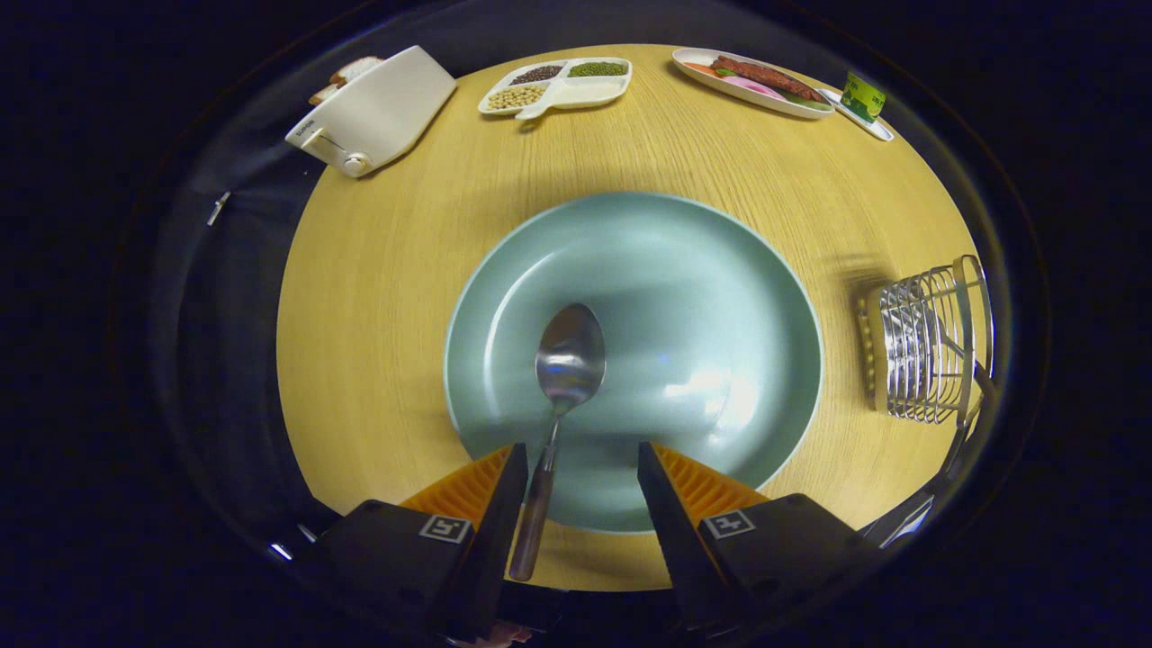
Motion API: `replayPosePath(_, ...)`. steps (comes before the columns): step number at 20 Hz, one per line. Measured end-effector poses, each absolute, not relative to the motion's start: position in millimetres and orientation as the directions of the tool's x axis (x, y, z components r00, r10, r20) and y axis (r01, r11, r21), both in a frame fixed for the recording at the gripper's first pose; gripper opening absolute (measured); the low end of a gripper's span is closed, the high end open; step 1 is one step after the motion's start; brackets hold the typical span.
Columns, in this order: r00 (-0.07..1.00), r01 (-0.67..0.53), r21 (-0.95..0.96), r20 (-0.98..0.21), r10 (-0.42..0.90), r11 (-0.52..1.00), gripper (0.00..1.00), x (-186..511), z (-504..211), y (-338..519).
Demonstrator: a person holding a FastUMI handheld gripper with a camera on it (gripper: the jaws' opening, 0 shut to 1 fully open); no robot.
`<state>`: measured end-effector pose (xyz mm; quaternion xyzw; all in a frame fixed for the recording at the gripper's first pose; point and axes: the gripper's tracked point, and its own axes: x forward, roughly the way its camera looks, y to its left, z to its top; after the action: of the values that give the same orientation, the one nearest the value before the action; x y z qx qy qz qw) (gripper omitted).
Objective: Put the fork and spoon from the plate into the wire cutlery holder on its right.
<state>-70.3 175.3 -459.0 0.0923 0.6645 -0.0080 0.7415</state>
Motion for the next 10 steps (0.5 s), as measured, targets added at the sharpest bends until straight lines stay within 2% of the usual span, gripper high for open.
replayPosePath(1, 0.104, 0.136, 0.118, -0.989, 0.104, 0.984, 0.76, -72.9, -462.8, 175.7)
replayPosePath(2, 0.087, 0.135, 0.110, -0.991, 0.098, 0.985, 0.68, -74.4, -466.2, 176.3)
replayPosePath(4, 0.095, 0.134, 0.108, -0.991, 0.095, 0.985, 0.67, -69.2, -467.4, 179.3)
replayPosePath(6, 0.060, 0.134, 0.093, -0.995, 0.085, 0.987, 0.41, -74.3, -469.0, 176.5)
replayPosePath(9, 0.046, 0.115, 0.104, -0.994, 0.100, 0.988, 0.26, -77.6, -469.1, 176.9)
replayPosePath(10, 0.046, 0.112, 0.131, -0.991, 0.126, 0.985, 0.17, -78.0, -468.0, 179.7)
